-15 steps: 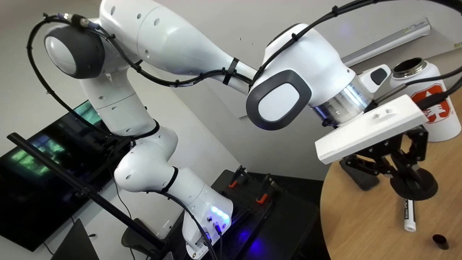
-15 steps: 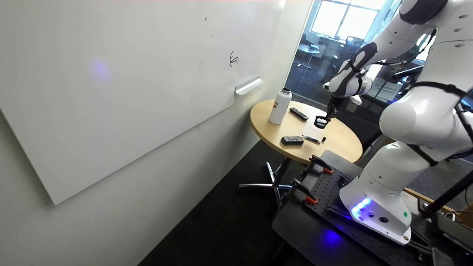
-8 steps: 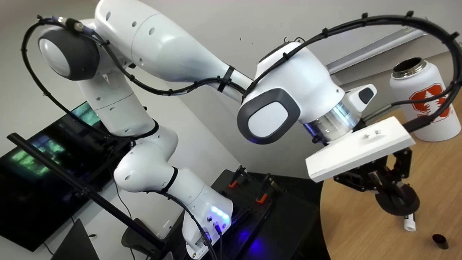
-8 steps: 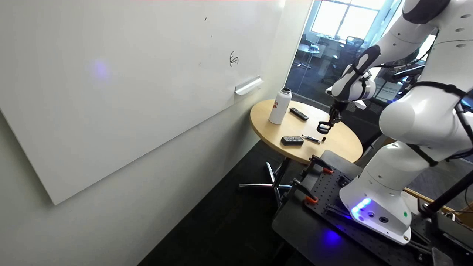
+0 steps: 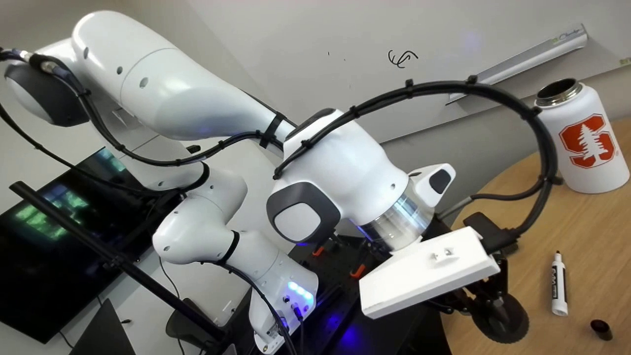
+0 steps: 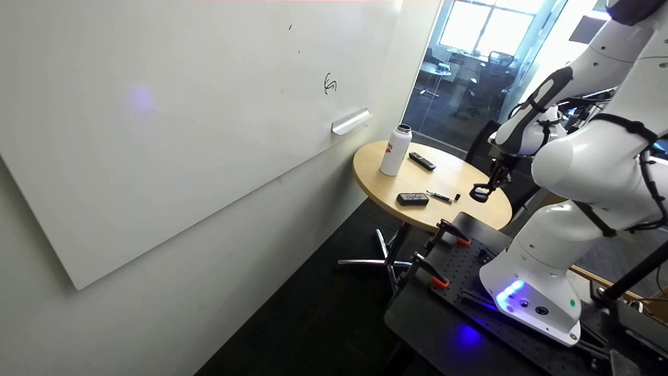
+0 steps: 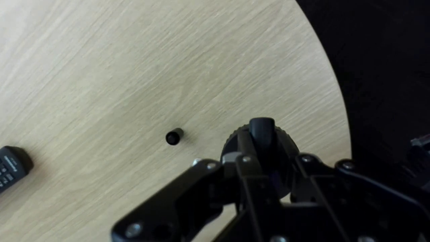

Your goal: Move the lid forward

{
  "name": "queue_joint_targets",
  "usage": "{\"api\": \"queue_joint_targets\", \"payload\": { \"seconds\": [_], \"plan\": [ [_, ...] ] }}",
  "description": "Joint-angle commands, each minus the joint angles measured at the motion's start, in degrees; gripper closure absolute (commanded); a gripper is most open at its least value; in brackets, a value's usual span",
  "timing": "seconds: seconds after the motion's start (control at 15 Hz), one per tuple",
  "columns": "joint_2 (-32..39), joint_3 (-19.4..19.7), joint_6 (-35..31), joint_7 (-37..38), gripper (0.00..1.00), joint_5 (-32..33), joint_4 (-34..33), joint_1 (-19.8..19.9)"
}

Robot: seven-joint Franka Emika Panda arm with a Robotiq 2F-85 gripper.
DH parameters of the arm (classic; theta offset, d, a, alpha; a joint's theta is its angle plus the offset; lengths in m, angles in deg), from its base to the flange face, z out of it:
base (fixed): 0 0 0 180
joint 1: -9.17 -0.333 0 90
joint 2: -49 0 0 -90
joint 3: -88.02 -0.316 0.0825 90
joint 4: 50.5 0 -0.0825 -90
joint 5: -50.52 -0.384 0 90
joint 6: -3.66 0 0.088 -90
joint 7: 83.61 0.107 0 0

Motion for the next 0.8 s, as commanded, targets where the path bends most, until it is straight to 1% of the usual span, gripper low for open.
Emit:
{"api": "queue_joint_targets", "payload": {
  "seconds": [0.0,0.07,0.13,0.2,0.27,0.47,0.53,0.6,0.67,0.73],
  "plan": [
    [-2.45,-2.86,-2.1,-4.99,0.89,-0.5,5.27,2.48],
    [-2.06,-2.55,-2.35,-4.61,0.89,0.41,5.88,2.04],
    [-1.36,0.42,-3.35,-3.4,0.89,0.52,6.32,-1.28],
    [-0.76,1.19,-3.72,-3.09,0.89,1.1,6.7,-2.11],
    [-0.25,2.3,-4.45,-0.63,0.89,4.08,6.88,-2.73],
    [1.57,10.29,-9.49,4.58,0.89,9.75,6.9,-8.88],
    [2.53,13.78,-11.37,6.11,0.89,11.12,6.59,-11.67],
    [3.89,17.48,-13.62,7.21,0.89,11.73,6.12,-14.93],
    [5.38,20.22,-15.77,7.39,0.89,11.29,5.93,-17.55],
    [6.89,21.26,-17.61,6.84,0.89,10.07,5.96,-19.06]
  ]
}}
